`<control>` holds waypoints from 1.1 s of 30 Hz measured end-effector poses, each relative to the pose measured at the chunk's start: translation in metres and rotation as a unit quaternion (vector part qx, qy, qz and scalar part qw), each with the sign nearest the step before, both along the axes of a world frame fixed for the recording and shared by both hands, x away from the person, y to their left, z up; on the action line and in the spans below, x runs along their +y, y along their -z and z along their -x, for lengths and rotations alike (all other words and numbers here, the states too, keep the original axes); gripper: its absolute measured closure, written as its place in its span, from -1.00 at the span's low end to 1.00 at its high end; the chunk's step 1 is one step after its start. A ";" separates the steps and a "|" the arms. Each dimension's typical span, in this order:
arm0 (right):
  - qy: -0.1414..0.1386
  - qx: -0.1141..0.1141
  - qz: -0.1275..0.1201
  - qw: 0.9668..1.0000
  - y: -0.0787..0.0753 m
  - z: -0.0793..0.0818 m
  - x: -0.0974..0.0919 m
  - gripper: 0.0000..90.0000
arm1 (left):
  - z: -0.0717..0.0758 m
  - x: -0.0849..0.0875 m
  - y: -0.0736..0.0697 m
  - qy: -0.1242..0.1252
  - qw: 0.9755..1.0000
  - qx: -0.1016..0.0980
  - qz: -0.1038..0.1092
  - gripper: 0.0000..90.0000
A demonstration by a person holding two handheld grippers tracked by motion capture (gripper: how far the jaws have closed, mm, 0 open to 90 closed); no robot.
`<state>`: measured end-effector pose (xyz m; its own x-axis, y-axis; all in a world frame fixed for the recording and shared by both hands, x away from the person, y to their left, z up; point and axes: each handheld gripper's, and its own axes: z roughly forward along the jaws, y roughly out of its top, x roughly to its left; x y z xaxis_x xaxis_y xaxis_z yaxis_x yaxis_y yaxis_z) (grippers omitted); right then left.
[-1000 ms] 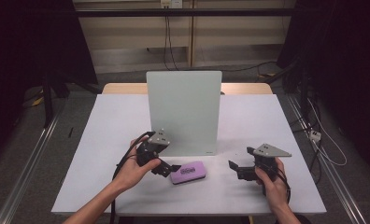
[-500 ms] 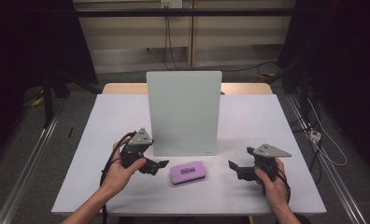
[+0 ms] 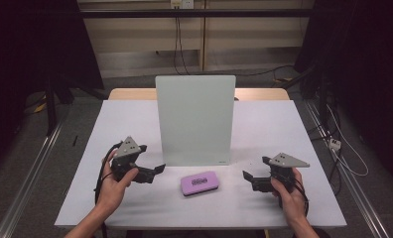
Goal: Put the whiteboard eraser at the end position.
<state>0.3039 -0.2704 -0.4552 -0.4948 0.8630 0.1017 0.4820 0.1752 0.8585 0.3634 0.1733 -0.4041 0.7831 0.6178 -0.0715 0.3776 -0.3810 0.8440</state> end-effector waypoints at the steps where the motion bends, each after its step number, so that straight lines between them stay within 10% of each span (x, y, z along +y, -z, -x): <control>1: 0.001 0.000 0.000 1.000 0.000 0.000 0.000 -0.84 | 0.000 0.003 0.001 -0.002 1.000 0.002 0.000 -0.87; 18: 0.000 0.001 0.002 1.000 0.000 0.000 0.001 -0.84 | 0.018 0.043 0.019 -0.056 0.998 0.007 -0.015 -0.87; 33: 0.004 0.001 0.002 1.000 0.000 0.003 -0.002 -0.84 | 0.024 0.059 0.031 -0.091 0.996 0.010 0.013 -0.87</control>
<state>0.3011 -0.2728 -0.4555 -0.4882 0.8670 0.1001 0.4857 0.1746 0.8565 0.3397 0.2322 -0.4350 0.6564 0.7473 -0.1033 0.4550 -0.2829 0.8444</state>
